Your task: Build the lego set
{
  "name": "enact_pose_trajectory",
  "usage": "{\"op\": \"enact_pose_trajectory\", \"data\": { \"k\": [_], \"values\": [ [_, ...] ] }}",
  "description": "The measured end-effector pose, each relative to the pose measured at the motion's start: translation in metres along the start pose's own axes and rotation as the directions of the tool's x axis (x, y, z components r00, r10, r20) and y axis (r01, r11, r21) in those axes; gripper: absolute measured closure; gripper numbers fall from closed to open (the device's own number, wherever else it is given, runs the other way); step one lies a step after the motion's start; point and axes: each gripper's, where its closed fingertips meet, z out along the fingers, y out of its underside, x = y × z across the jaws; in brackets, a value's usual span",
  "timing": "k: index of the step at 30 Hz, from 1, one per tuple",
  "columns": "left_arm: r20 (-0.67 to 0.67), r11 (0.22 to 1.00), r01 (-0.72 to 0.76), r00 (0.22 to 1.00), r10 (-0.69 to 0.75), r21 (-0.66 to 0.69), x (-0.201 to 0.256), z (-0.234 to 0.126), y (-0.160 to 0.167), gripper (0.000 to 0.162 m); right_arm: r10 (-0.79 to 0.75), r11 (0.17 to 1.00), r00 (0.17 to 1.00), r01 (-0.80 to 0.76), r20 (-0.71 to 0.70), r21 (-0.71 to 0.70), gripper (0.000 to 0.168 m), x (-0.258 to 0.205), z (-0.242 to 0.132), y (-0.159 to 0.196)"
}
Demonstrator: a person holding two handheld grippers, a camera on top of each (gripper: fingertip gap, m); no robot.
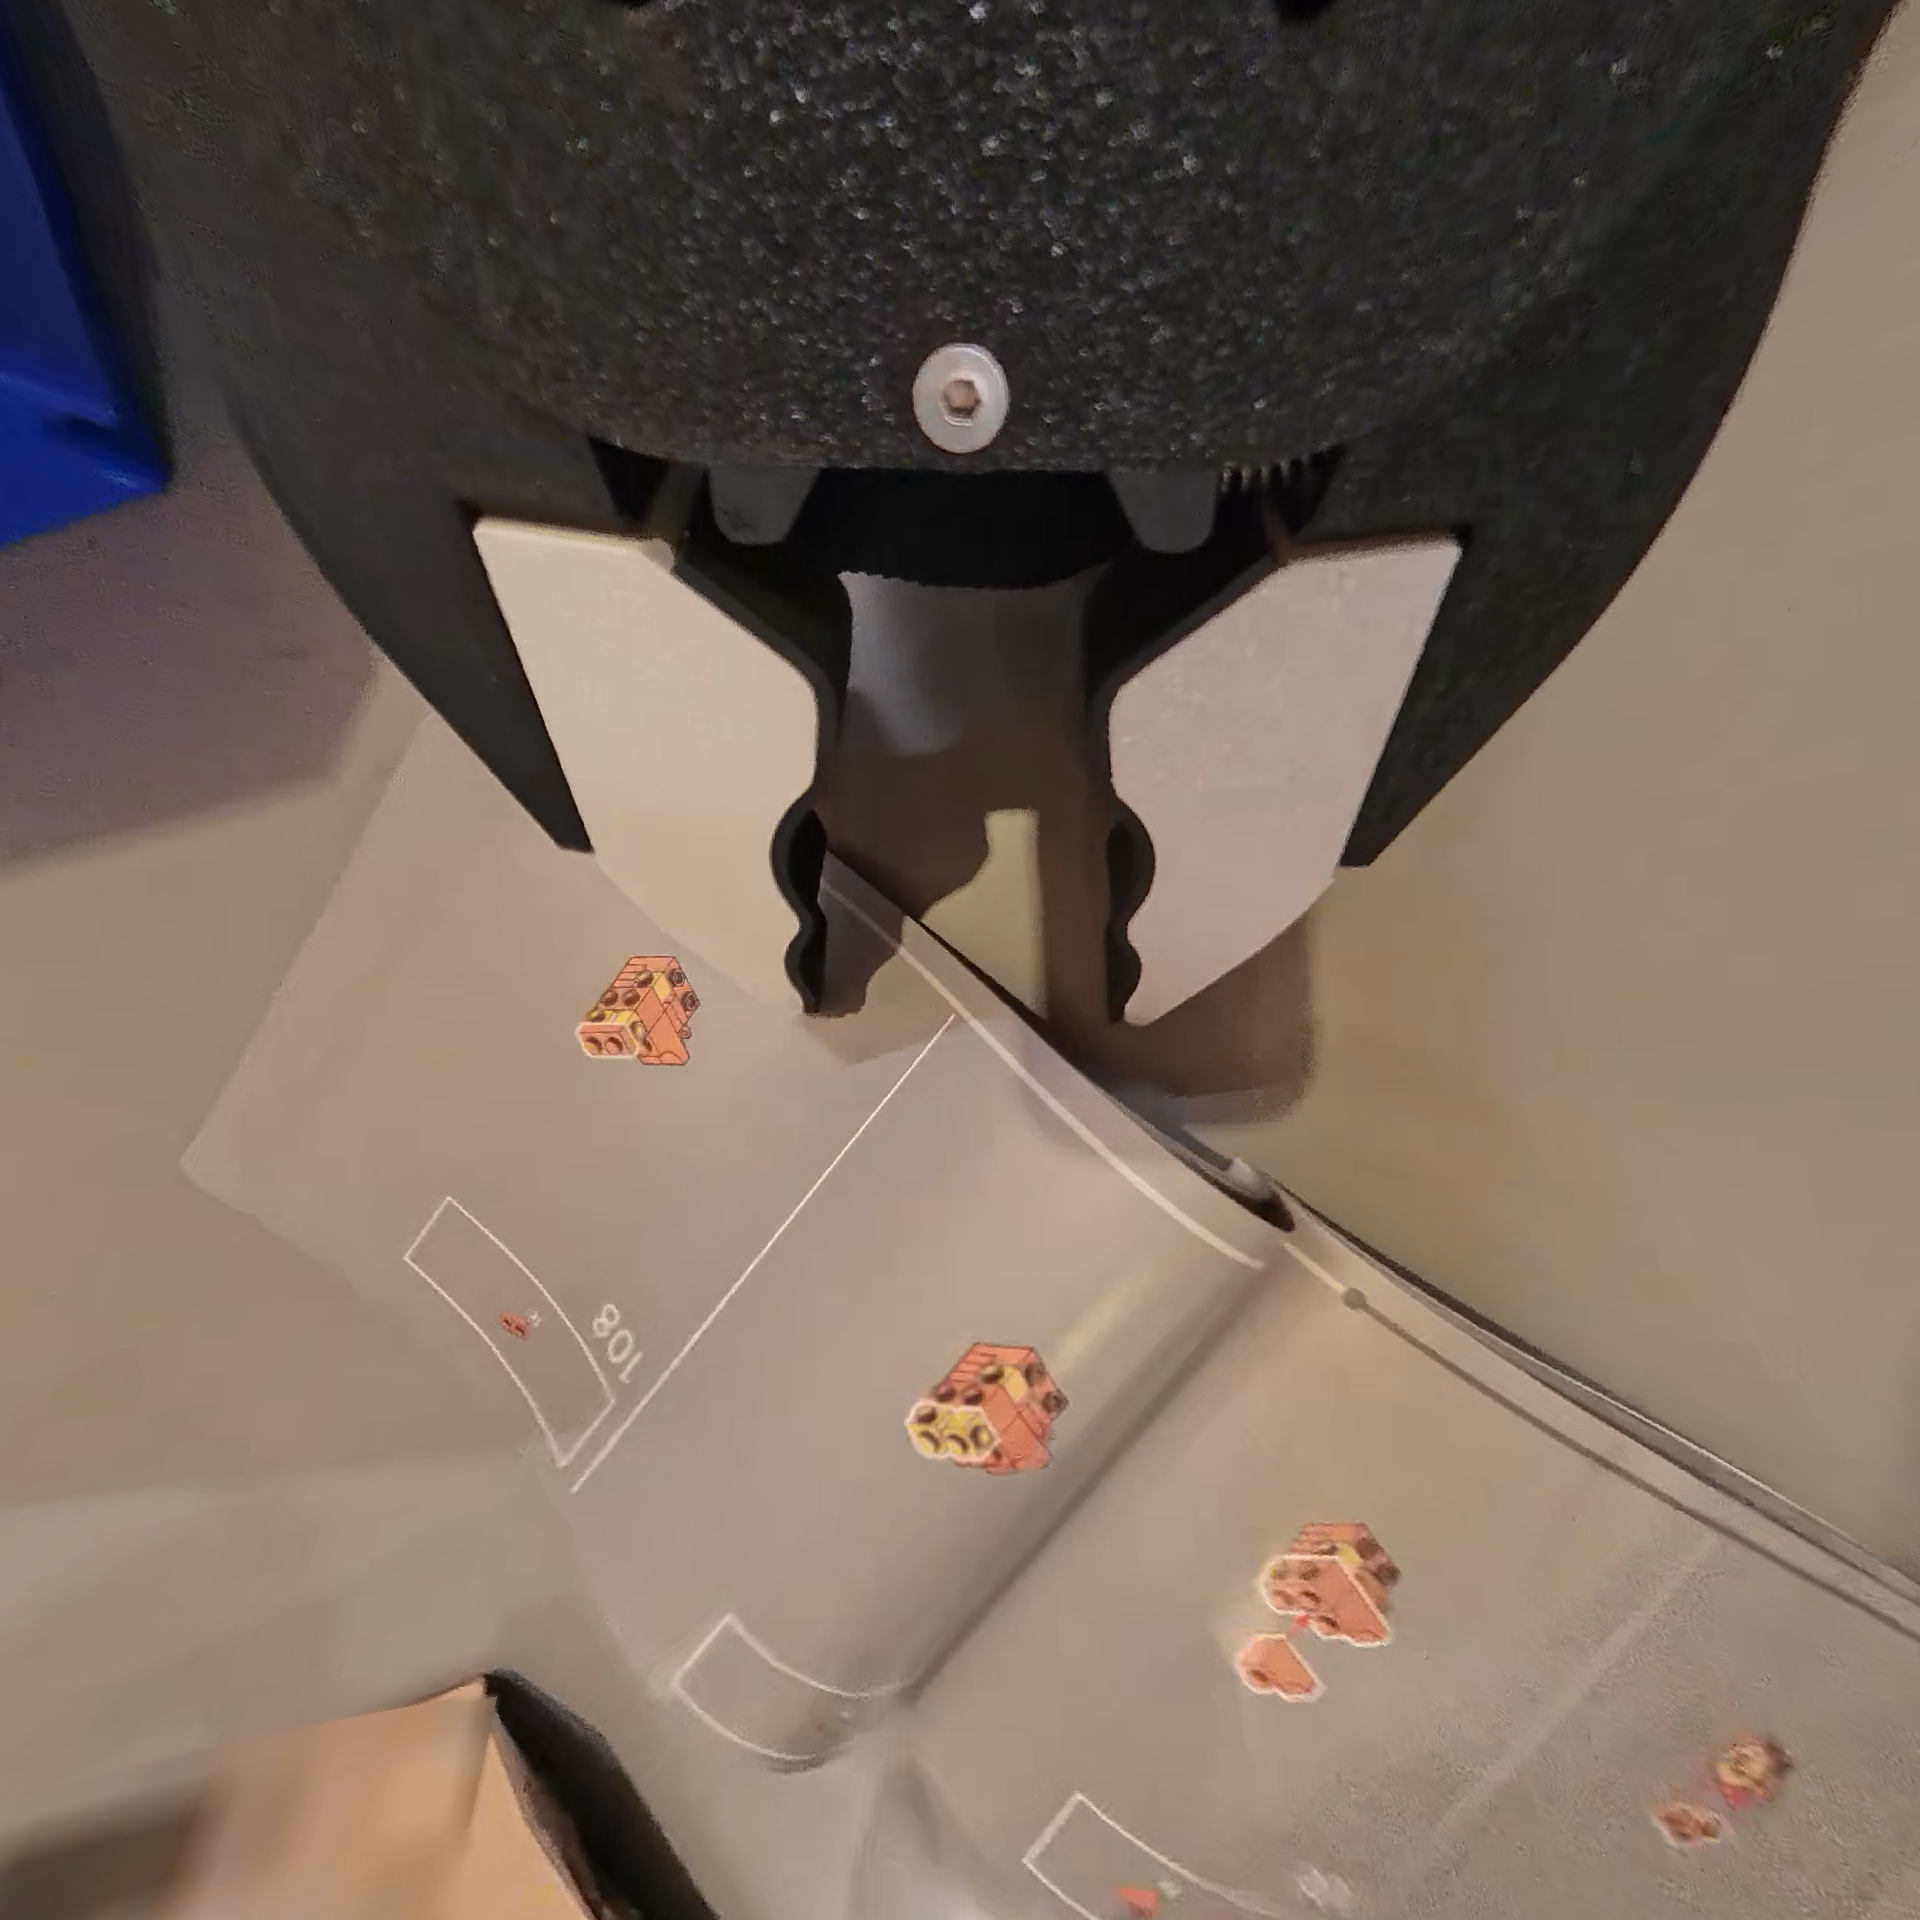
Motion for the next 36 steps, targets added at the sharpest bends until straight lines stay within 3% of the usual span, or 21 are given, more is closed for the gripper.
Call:
{"op": "enact_pose_trajectory", "data": {
  "k": [10, 19, 28, 36],
  "values": [
    [0.056, 0.969, 0.124, 0.992, -0.114, -0.213, -0.017, 0.026, 0.042, 0.113, -0.060, 0.996, 0.998, 0.058, 0.025, 0.075, 0.116, -0.016, -0.005, -0.019],
    [0.099, 0.952, 0.205, 0.977, -0.186, -0.226, -0.029, 0.031, 0.050, 0.109, -0.107, 0.987, 0.993, 0.102, 0.040, 0.123, 0.116, -0.029, -0.002, -0.029],
    [0.028, 0.957, 0.173, 0.985, -0.171, -0.232, -0.015, 0.035, 0.047, 0.112, -0.121, 0.980, 0.992, 0.116, 0.021, 0.165, 0.115, -0.025, -0.008, -0.035],
    [-0.178, 0.986, 0.023, 0.983, -0.052, -0.164, 0.021, 0.021, 0.035, 0.116, -0.044, 0.960, 0.999, 0.050, -0.026, 0.275, 0.111, 0.015, -0.055, -0.029]
  ]
}}
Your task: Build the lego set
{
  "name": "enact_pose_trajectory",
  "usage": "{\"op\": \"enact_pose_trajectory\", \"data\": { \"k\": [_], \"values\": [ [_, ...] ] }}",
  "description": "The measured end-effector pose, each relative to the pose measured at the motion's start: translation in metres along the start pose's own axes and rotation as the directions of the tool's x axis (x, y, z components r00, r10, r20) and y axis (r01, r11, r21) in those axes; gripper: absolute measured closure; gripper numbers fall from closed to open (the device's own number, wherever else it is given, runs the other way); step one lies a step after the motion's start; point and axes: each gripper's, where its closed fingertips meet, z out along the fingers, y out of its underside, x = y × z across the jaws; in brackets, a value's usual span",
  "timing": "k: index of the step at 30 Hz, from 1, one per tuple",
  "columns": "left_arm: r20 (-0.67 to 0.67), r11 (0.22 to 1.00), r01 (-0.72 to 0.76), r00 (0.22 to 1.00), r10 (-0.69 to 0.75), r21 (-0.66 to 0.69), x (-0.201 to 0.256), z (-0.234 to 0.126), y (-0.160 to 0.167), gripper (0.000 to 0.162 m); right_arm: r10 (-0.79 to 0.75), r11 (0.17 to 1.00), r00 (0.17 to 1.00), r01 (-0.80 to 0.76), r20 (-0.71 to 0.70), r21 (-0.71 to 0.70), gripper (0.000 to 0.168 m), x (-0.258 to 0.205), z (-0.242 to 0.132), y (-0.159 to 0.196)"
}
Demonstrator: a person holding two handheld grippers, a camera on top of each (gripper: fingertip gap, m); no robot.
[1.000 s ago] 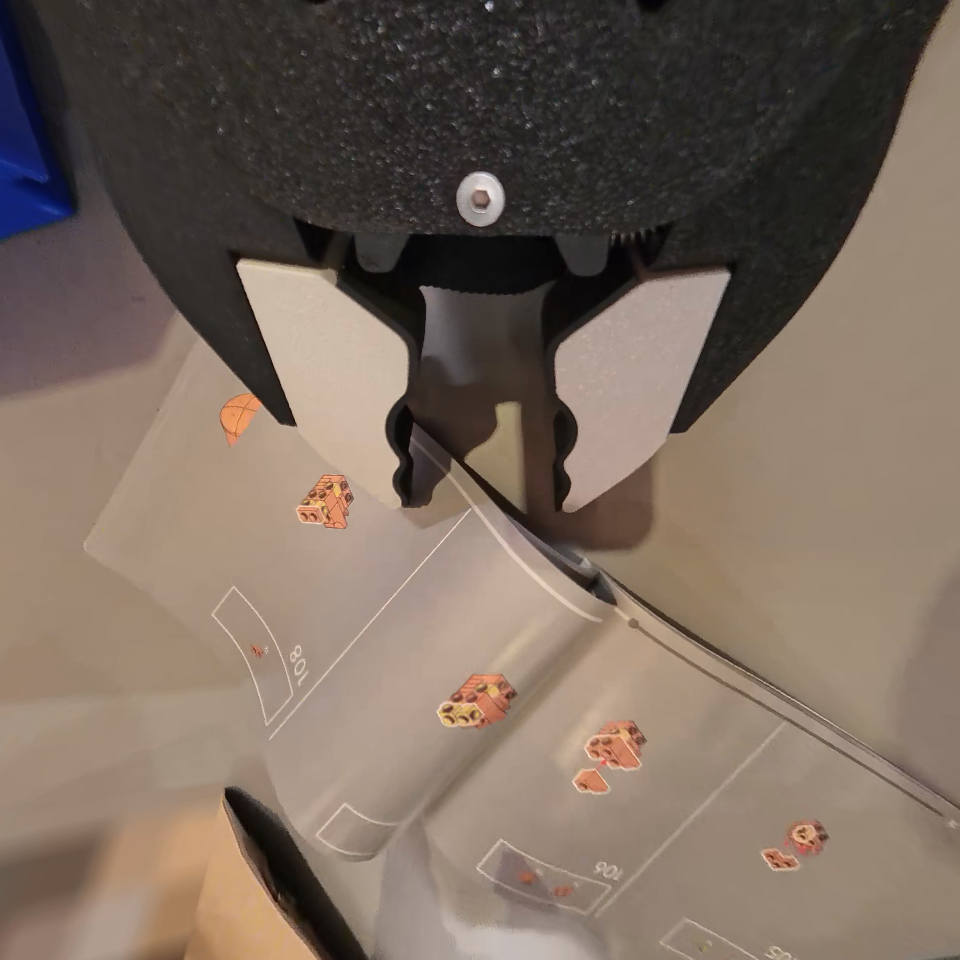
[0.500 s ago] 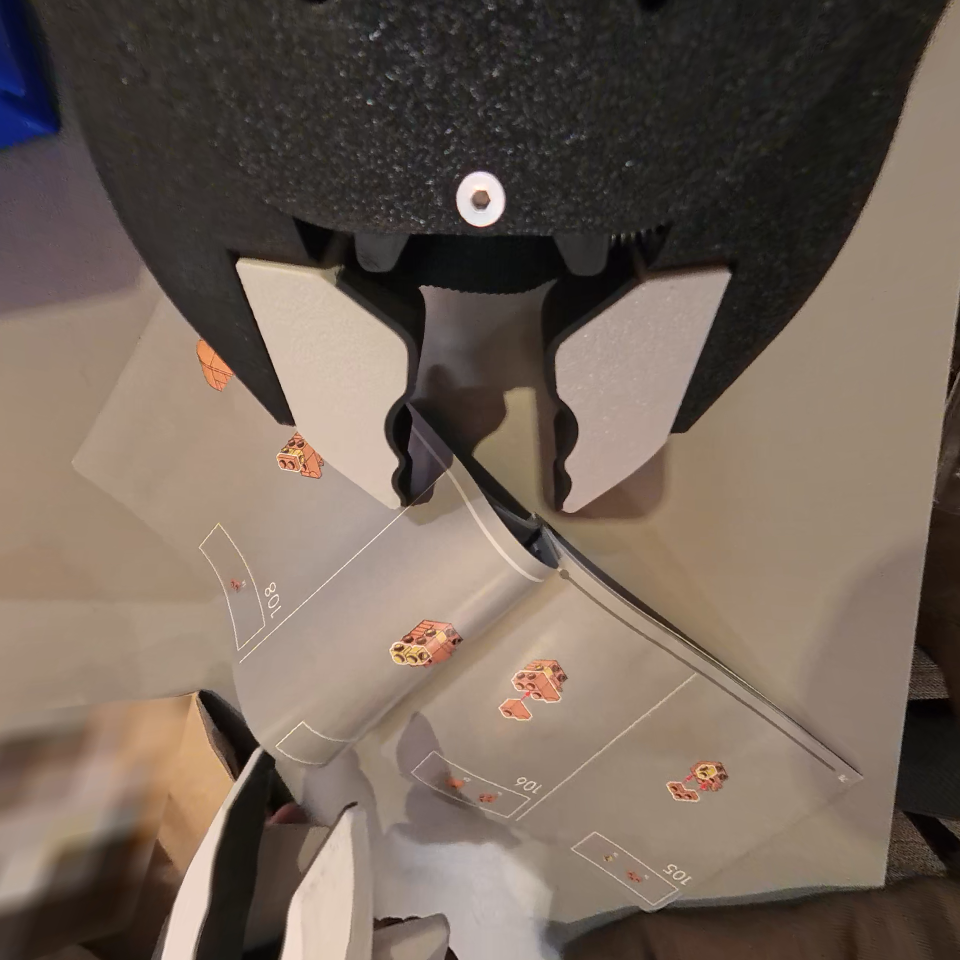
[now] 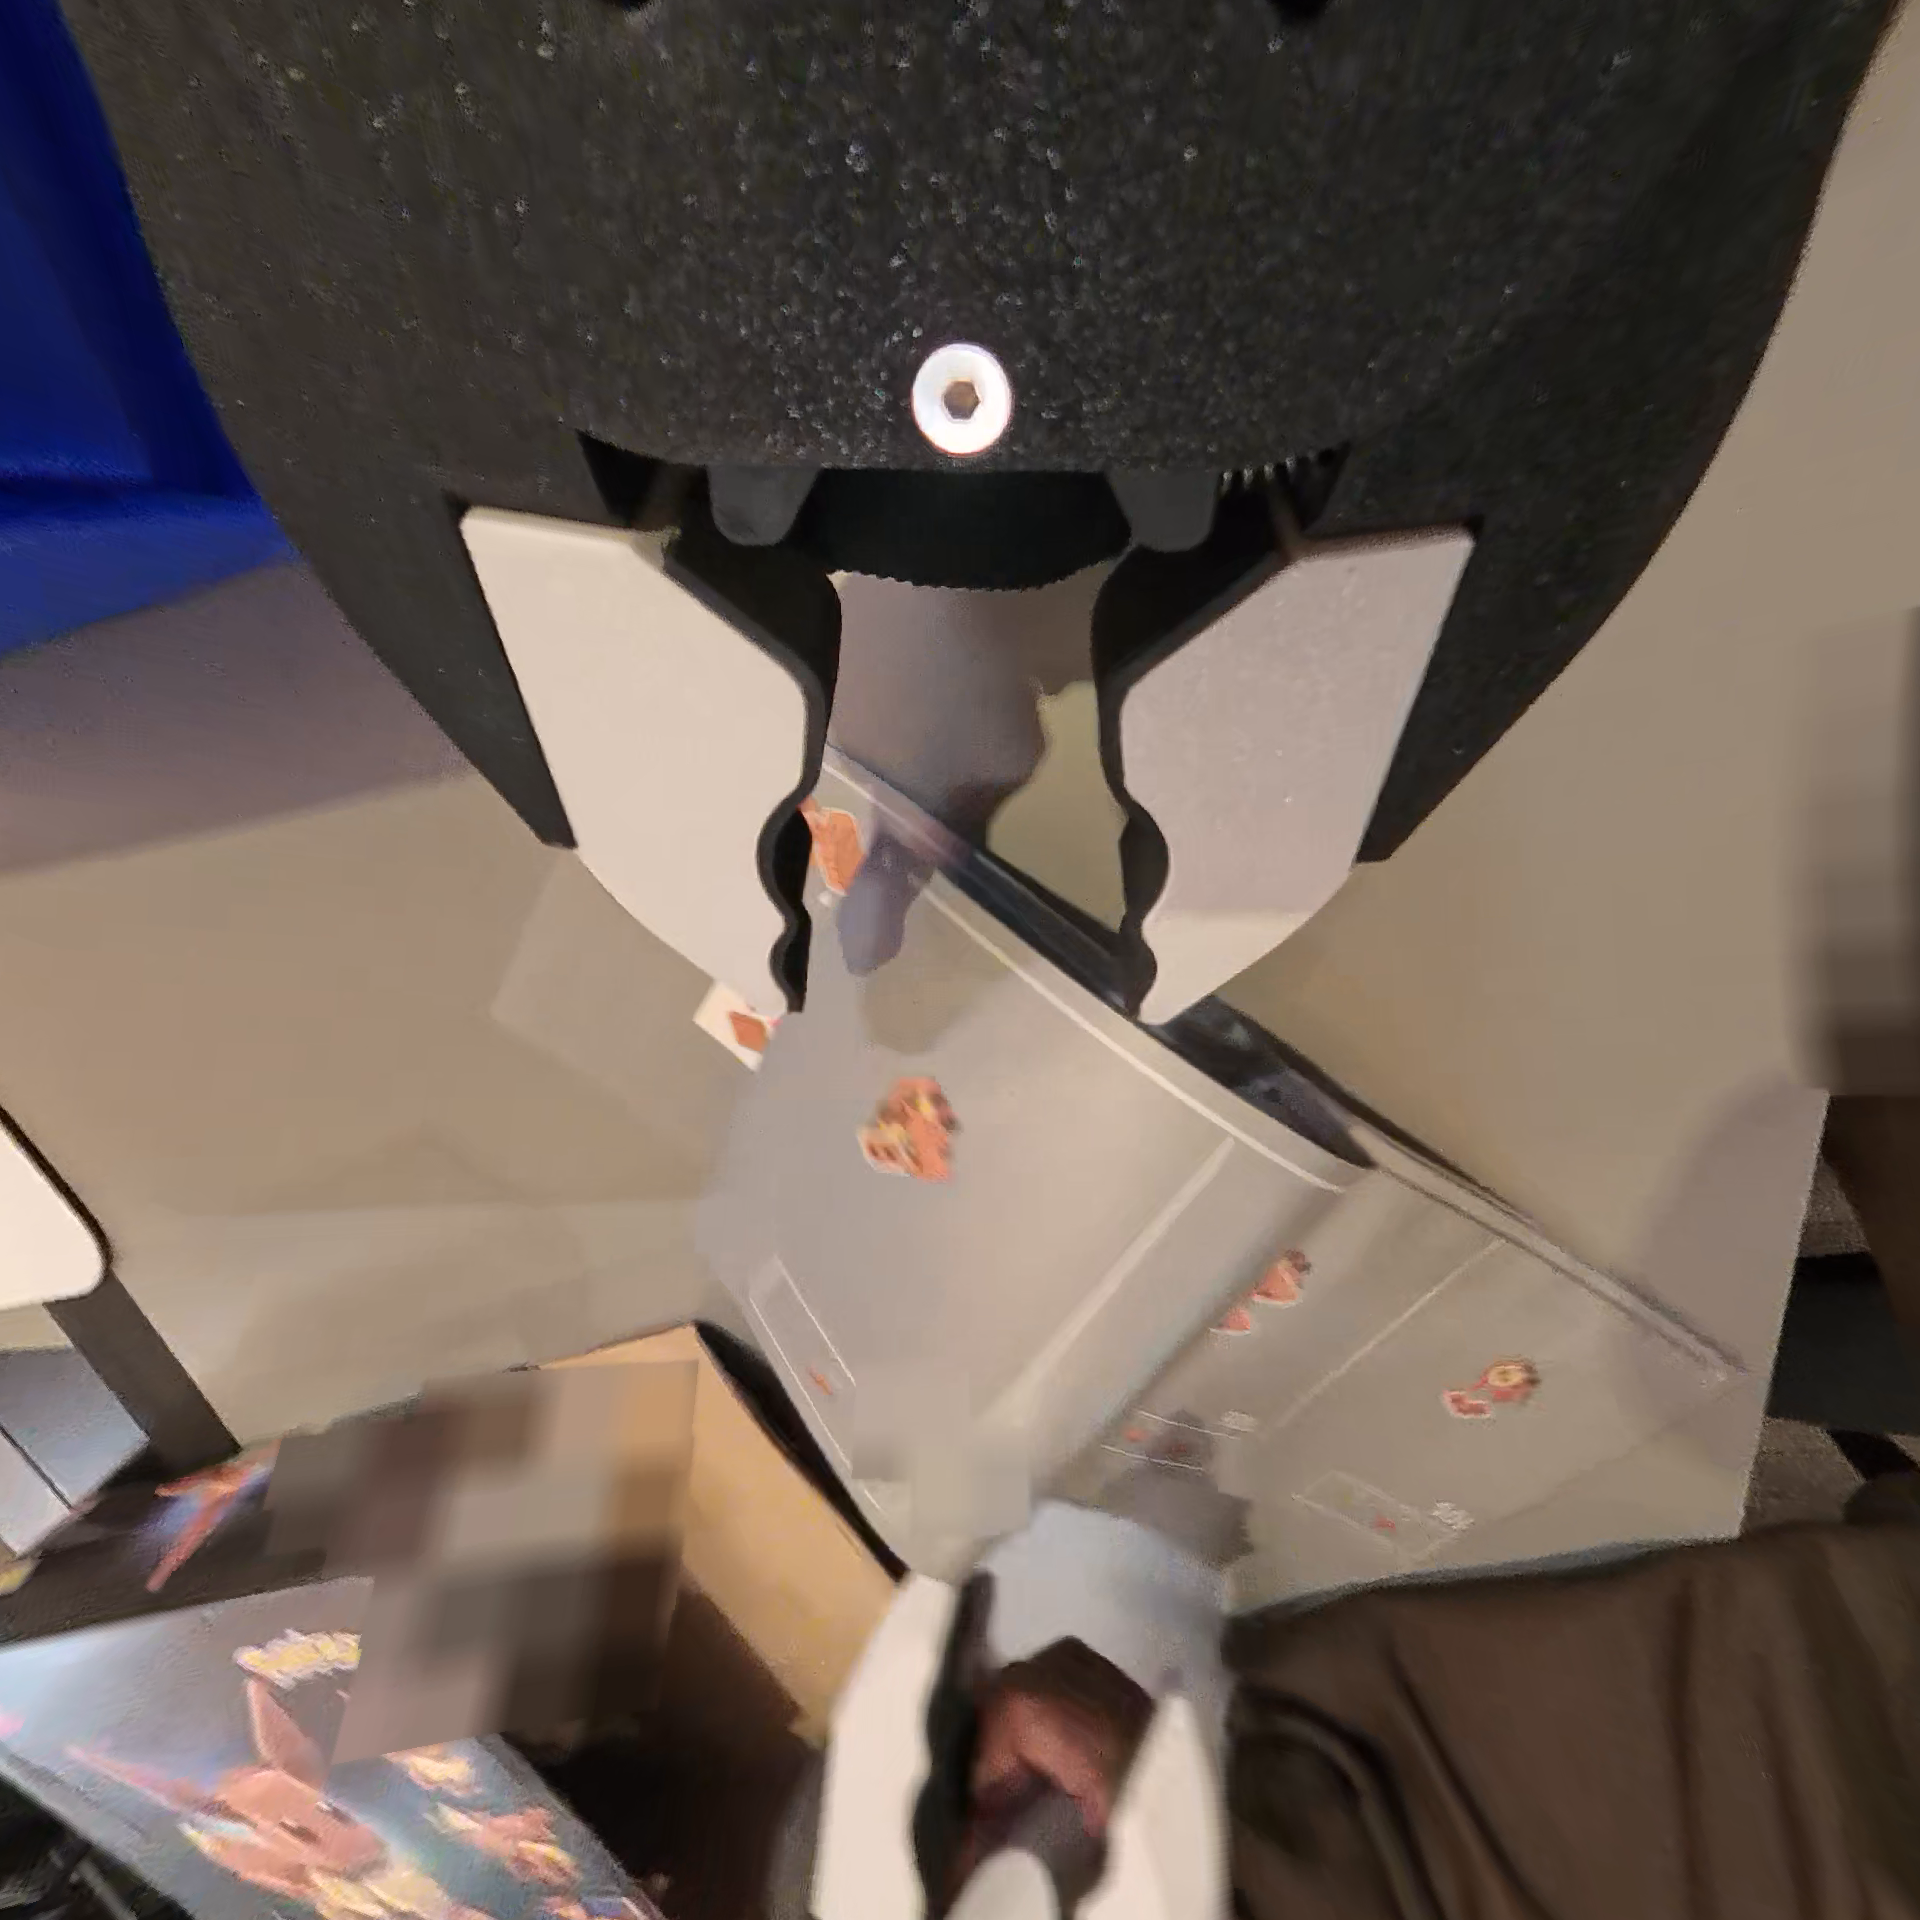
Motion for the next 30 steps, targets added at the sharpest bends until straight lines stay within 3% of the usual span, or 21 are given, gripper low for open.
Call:
{"op": "enact_pose_trajectory", "data": {
  "k": [7, 11, 13, 18, 26, 30],
  "values": [
    [-0.182, 0.983, -0.176, 0.966, 0.181, 0.048, 0.050, -0.007, -0.006, 0.121, 0.068, 0.994, 0.997, -0.072, -0.041, -0.081, 0.110, 0.025, -0.006, 0.033],
    [-0.286, 0.944, -0.287, 0.902, 0.324, 0.164, 0.089, -0.020, -0.018, 0.122, 0.037, 0.984, 0.999, -0.039, -0.013, -0.174, 0.109, 0.015, 0.004, 0.047],
    [-0.270, 0.922, -0.314, 0.890, 0.368, 0.225, 0.095, -0.027, -0.027, 0.123, 0.029, 0.978, 0.999, -0.025, 0.018, -0.206, 0.108, 0.008, 0.009, 0.052],
    [-0.165, 0.936, -0.225, 0.947, 0.275, 0.271, 0.067, -0.033, -0.040, 0.127, 0.025, 0.957, 0.998, -0.009, 0.051, -0.288, 0.112, -0.005, 0.020, 0.061],
    [-0.083, 0.989, -0.141, 0.986, 0.145, 0.052, 0.033, -0.001, -0.012, 0.122, -0.029, 0.949, 0.995, 0.059, 0.098, -0.310, 0.112, -0.028, 0.029, 0.053],
    [0.021, 0.998, -0.050, 0.998, 0.051, -0.025, 0.005, 0.006, 0.000, 0.117, -0.038, 0.955, 0.992, 0.073, 0.122, -0.289, 0.112, -0.035, 0.031, 0.047]
  ]
}}
